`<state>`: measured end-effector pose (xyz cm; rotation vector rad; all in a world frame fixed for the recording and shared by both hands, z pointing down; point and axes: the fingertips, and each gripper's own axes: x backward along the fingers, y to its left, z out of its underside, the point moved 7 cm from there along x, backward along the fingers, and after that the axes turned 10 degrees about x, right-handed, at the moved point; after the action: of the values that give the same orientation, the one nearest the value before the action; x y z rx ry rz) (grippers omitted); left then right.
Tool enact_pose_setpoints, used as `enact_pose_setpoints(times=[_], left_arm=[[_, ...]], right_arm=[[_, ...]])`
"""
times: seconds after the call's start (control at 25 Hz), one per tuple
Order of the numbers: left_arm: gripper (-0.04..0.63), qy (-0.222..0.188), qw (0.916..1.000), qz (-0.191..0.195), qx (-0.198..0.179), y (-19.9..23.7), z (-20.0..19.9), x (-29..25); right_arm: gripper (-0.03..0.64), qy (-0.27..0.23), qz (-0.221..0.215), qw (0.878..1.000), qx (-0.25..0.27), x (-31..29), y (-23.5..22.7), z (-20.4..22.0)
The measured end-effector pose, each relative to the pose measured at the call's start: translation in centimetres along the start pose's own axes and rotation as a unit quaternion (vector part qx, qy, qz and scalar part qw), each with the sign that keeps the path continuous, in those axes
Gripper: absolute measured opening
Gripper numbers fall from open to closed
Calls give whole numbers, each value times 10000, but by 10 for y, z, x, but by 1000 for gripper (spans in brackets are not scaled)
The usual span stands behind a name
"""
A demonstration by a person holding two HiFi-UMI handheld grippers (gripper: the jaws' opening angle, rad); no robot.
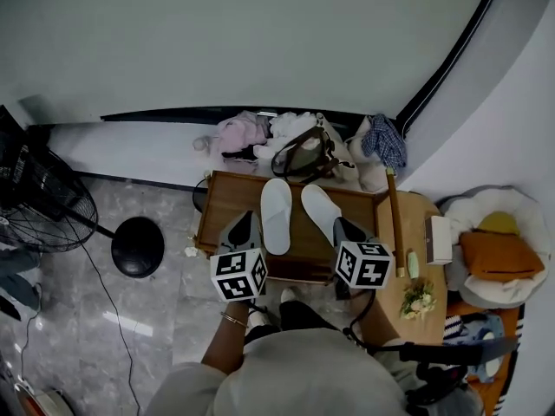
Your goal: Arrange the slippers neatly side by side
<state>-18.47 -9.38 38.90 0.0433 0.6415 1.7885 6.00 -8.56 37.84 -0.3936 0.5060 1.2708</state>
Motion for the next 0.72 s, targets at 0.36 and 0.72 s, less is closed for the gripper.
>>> enact_pose_setpoints(times=[0.36, 0.72], left_arm=[[17, 150, 9997, -24, -171, -13, 1, -16], [17, 574, 9977, 120, -341, -37, 23, -42]], right_arm=[[34, 66, -117, 9999, -17, -14, -15, -7], [34, 302, -12, 9992, -266, -22, -47, 13]])
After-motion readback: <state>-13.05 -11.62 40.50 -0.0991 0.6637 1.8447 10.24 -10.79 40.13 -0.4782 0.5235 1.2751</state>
